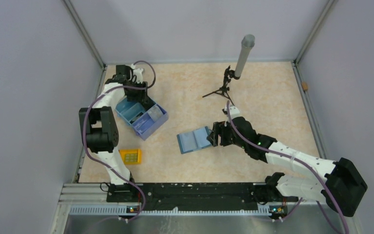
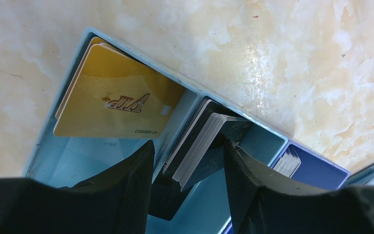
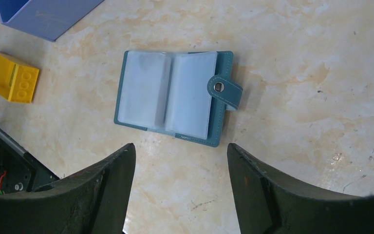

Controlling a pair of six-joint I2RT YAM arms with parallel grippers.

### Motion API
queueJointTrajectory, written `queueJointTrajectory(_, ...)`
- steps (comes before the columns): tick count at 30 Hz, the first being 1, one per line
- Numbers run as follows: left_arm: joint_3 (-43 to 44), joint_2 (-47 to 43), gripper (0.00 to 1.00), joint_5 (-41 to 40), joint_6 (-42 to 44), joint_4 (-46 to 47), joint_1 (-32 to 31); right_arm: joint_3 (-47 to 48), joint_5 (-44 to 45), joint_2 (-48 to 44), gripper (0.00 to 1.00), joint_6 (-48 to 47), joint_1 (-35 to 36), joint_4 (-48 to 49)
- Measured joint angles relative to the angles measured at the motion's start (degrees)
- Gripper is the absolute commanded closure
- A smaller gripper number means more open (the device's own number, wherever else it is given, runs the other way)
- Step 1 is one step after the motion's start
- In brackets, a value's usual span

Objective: Put the credit cards into the card holder
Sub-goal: Pick up the credit card from the storage box.

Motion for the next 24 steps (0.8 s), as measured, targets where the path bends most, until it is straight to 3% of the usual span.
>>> queueJointTrajectory(15, 0.0, -0.9, 0.51, -2.1, 0.15, 0.26, -0.02, 0.0, 0.0, 0.0, 0.32, 0.0, 0.0, 0.04)
queueJointTrajectory(24, 0.0, -2.8, 0.63, -2.78, 0.13, -0.17, 0.68, 0.0, 0.02, 0.0, 0.32, 0.02, 0.0, 0.04)
